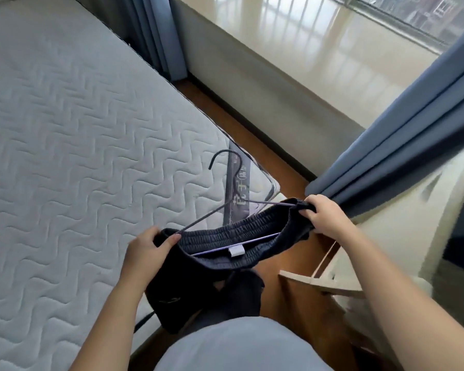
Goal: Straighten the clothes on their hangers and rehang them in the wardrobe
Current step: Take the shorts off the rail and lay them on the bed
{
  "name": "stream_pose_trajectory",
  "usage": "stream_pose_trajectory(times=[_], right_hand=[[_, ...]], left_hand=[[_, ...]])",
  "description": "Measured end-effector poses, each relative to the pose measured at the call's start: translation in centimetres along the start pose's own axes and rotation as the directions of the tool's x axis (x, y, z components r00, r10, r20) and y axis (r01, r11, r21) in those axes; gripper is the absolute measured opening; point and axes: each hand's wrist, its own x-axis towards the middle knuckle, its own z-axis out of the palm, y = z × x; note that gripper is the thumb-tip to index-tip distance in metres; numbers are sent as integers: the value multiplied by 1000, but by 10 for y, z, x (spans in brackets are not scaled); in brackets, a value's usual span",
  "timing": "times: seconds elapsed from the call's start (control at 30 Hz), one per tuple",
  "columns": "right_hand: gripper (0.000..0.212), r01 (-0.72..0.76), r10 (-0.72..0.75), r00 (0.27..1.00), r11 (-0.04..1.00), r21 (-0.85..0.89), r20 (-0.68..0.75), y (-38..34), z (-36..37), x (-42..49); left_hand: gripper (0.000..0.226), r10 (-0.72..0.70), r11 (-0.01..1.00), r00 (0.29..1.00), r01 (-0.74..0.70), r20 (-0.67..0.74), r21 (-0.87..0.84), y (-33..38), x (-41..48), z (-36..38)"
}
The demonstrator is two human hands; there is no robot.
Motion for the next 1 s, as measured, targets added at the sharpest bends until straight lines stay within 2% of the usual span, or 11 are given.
stream_pose_trajectory(times=[0.1,0.23,0.43,0.67,1.0], right_hand=[[7,9,-8,999,1000,-25,50,2,-21,55],[18,64,-59,996,994,-86,66,3,-39,114],[20,141,-117,979,980,-139,166,-10,-40,192],[15,261,-203,933,951,-166,298,-59,-28,305],[19,343,-305,924,928,-147,230,-135,13,471]], left_hand=[[30,-31,999,999,31,22,-21,25,37,18],[21,-100,994,995,100,13,-41,48,75,33],[29,-172,984,985,171,14,43,56,123,37],[34,-302,950,953,300,13,89,56,200,33],[32,-389,916,918,394,-72,71,36,347,38]])
